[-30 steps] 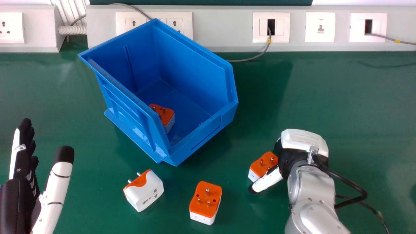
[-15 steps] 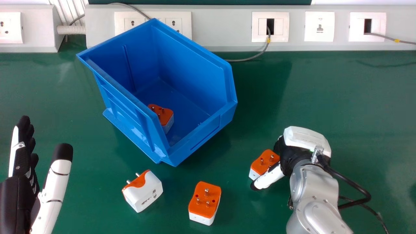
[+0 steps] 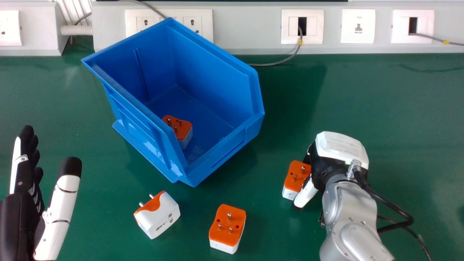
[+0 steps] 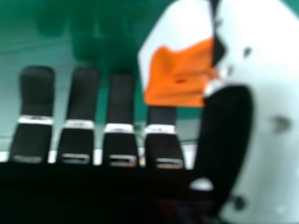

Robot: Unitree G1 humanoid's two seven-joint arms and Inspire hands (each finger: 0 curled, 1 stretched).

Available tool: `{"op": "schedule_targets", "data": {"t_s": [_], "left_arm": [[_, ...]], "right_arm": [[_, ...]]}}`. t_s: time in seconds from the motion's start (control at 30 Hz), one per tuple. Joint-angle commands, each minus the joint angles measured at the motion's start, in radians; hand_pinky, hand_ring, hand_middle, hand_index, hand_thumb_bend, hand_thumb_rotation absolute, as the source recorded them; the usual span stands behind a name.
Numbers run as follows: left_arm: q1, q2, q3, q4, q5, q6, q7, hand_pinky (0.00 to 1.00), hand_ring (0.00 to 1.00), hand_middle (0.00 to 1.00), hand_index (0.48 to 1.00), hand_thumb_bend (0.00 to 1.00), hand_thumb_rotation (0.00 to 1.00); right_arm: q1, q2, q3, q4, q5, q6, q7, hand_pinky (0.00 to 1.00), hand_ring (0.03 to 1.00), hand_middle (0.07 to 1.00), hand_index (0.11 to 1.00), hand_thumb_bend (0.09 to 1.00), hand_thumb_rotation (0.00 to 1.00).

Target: Pick all objects and put in blue box

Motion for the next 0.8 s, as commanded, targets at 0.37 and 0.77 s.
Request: {"op": "schedule_targets", "data": {"t_s": [0.37,0.77], "left_arm": [[0.010,0.008,0.003,-0.024,-0.002,-0.015,0.001,1.00,1.00,1.00,0.978,0.65,0.82],[0.011,0.008,0.000,-0.023,0.004,-0.015,0.003,1.00,1.00,1.00,0.978,0.64,0.82]], "right_arm": [[0.033,0.028,0.034,0.008,0.086,-0.038,0.066,0.06,0.142,0.472,0.485,0.528,0.00],[0.033,0.009,0.045,-0.004,0.100,-0.046,0.062,0.07,0.147,0.470,0.483,0.527,0.00]]}}
